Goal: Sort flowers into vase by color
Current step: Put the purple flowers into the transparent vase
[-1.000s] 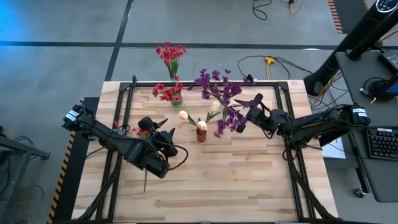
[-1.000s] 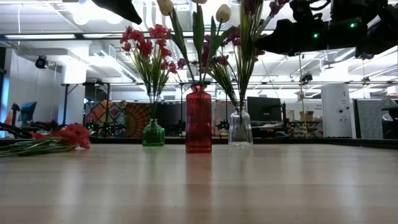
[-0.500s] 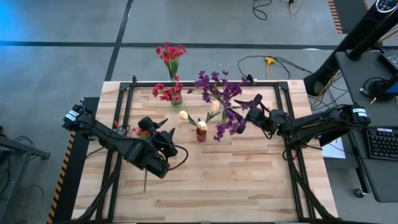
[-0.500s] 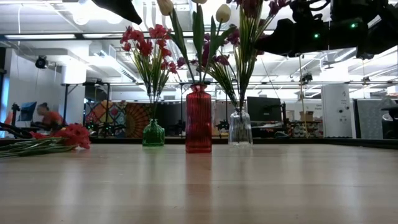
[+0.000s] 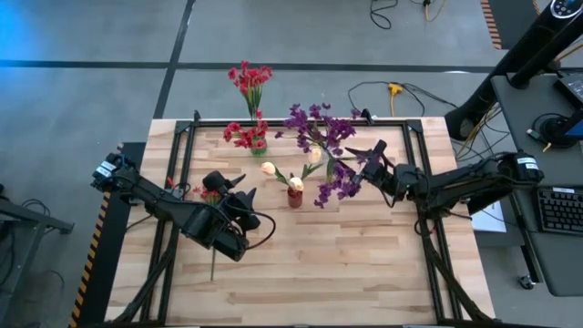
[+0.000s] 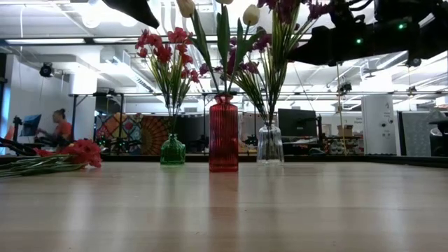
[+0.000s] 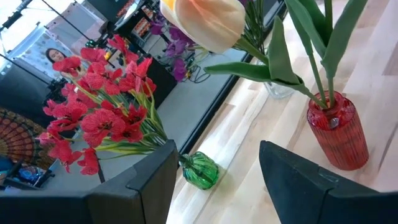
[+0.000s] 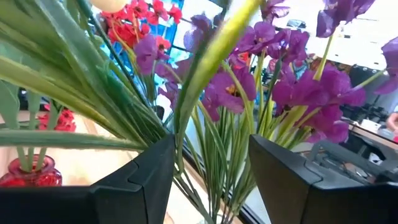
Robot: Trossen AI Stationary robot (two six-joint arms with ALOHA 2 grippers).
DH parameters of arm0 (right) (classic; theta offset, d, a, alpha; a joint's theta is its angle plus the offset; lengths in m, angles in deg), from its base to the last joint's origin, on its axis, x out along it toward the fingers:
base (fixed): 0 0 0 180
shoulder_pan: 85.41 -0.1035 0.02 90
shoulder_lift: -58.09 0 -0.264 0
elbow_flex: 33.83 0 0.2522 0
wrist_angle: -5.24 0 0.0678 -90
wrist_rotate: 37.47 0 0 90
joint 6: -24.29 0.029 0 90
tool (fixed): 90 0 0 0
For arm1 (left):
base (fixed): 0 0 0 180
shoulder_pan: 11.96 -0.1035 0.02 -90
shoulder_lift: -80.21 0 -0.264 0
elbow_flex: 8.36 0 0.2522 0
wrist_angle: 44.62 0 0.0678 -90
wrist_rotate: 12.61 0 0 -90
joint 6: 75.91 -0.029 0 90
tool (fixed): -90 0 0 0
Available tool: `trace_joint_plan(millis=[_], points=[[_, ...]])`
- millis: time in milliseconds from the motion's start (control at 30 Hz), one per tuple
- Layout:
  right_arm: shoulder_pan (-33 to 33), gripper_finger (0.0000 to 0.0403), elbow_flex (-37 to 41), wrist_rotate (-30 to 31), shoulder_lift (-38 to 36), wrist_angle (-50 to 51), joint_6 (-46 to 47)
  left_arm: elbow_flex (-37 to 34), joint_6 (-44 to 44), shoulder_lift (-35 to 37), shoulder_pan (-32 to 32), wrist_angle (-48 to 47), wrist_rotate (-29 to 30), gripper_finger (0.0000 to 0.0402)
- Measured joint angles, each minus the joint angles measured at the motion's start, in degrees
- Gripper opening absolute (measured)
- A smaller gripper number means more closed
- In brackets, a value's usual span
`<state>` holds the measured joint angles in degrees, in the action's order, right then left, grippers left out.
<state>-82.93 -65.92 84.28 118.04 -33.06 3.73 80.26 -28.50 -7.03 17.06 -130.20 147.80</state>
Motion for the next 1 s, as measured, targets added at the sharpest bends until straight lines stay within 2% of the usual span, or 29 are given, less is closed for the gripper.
trace_joint_plan(millis=[633,1000], points=[[-2.48,0.0196,0.0,2.99,-0.34,3.62,1.96,0.0,0.0,0.0,0.01,-0.03,-0.77,0.021],[-3.31,0.0196,0.0,2.69,-1.04,4.23,2.1,-0.01,0.0,0.0,0.02,-0.04,-0.9,0.021]])
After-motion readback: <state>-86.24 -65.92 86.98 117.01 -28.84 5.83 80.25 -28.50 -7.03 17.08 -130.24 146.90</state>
